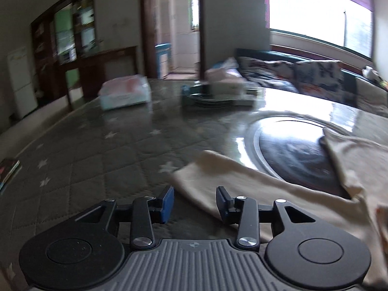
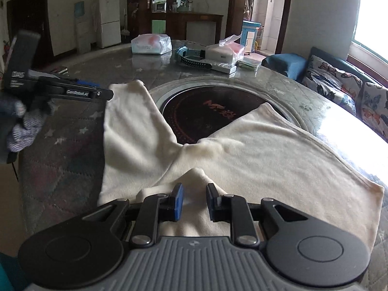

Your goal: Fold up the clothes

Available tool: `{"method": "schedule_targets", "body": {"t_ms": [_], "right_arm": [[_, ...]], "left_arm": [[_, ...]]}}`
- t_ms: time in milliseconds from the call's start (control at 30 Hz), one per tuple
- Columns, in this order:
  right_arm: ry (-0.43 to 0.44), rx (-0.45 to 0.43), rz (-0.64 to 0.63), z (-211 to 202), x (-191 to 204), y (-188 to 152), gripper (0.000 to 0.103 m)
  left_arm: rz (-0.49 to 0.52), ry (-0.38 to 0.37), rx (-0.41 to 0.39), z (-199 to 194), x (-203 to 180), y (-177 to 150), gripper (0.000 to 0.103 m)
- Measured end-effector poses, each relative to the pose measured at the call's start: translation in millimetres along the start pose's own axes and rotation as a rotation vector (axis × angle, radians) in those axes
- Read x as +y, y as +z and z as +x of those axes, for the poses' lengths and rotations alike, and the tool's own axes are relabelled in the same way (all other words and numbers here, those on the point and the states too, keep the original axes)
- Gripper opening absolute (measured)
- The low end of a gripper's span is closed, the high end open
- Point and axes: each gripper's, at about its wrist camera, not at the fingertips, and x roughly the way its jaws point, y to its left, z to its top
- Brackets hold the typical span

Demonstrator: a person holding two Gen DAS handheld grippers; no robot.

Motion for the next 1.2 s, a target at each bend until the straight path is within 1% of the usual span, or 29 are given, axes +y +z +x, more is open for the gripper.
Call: {"method": "schedule_targets", "body": {"t_ms": [67,100,167,233,300,367,467,567,667,733,900,1033,1100,1200], "right_arm": [[-0.012,-0.007,-0.007,-2.6,0.6,0.4,0.02],[-0.014,-0.013,-0.007,-5.7,0.6,1.2,0.02],[-0.017,-0.025,-0.005,-12.2,0.5,3.0,0.02],[-0.022,-0.039,-0.01,-19.1,1.8,4.2,0.02],[-0.027,-0.055,-0.008,-26.1,2.0,4.6,0.02],[-0.034,-0.072,-0.002,-33.1,1.7,4.2,0.02],[-0.048,-0.092,0.021,-42.8,-1.0,1.4,0.02],[-0.081,-0.108,0.069,-57.2,-9.8,-8.1,0.02],[-0.11,-0.113,0.119,-67.8,-19.9,-19.1,0.02],[-0.136,-0.119,0.165,-77.3,-29.7,-29.8,0.02],[-0.188,-0.141,0.266,-99.1,-51.2,-55.0,0.02],[-0.211,-0.156,0.336,-112.9,-64.2,-72.9,0.02],[-0.22,-0.157,0.37,-118.4,-69.9,-83.6,0.02],[-0.221,-0.152,0.405,-121.4,-75.0,-95.1,0.02]], "left_arm": [[-0.04,0.016,0.019,8.8,5.9,2.7,0.041],[-0.059,0.02,0.028,12.9,8.7,3.9,0.04],[-0.092,0.006,0.041,18.3,12.2,5.4,0.039],[-0.097,0.002,0.034,20.8,12.4,6.9,0.033],[-0.106,-0.014,0.031,22.6,12.5,8.3,0.011],[-0.12,-0.03,0.02,20.6,12.4,9.9,0.006],[-0.126,-0.073,-0.027,4.6,6.4,15.1,0.005],[-0.097,-0.151,-0.087,-23.8,-12.1,22.4,0.005],[-0.046,-0.257,-0.14,-56.7,-40.6,27.5,0.005],[-0.009,-0.341,-0.168,-77.2,-62.7,28.6,0.005],[0.108,-0.538,-0.191,-113.6,-122.9,21.6,0.005],[0.203,-0.649,-0.156,-124.3,-172.5,2.0,0.005],[0.253,-0.678,-0.124,-122.9,-193.7,-12.0,0.005],[0.308,-0.698,-0.061,-115.9,-217.5,-30.6,0.007]]}}
